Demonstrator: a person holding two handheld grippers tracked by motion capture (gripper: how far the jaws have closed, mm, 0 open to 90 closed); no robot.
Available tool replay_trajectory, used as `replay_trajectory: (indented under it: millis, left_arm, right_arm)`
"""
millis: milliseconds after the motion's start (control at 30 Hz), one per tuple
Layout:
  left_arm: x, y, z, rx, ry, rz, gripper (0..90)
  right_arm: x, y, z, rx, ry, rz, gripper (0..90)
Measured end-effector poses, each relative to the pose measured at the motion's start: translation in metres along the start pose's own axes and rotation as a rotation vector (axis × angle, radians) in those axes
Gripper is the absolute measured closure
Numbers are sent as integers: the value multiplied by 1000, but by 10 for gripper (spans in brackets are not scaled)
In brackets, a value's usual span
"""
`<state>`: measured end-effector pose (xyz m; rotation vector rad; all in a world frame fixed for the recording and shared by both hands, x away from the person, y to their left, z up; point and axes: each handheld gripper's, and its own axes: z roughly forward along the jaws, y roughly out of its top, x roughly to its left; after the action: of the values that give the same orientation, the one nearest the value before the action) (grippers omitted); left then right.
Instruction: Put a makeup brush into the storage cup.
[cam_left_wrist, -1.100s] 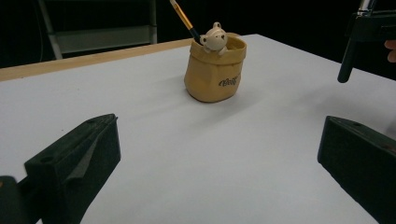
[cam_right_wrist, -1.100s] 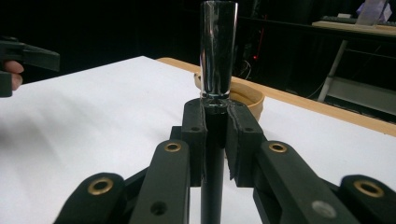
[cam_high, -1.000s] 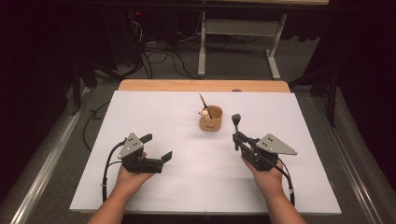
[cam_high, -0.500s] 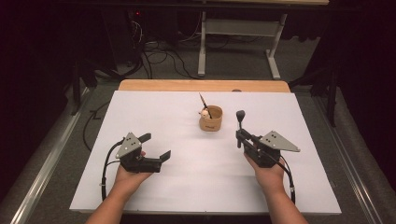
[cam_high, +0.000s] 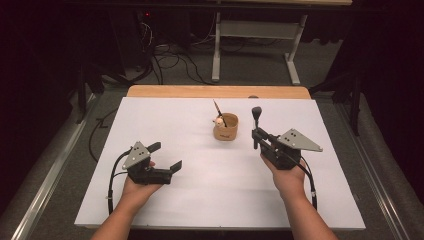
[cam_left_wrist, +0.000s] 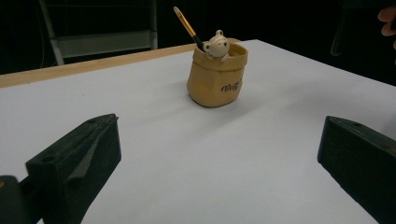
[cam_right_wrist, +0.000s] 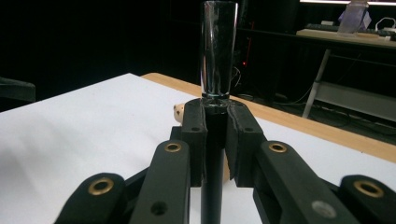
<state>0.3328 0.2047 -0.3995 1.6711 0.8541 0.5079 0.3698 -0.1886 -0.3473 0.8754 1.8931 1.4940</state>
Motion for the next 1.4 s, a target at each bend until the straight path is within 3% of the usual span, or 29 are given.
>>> replay_trajectory:
  millis: [267,867,1200,1400]
  left_arm:
    - [0,0,-1,-2,0,-2,1]
    - [2,0,-1,3,-8,-6,1]
    - [2,0,-2,-8,-7,-21,1]
    - [3,0,-3,-8,-8,-18,1]
  right_arm:
    - [-7,9,12,8,-11,5,813]
    - [-7,23,43,16,-9,3,813]
    - [-13,29,56,7,-16,56,813]
    - [-15,30,69,28,-30,43,813]
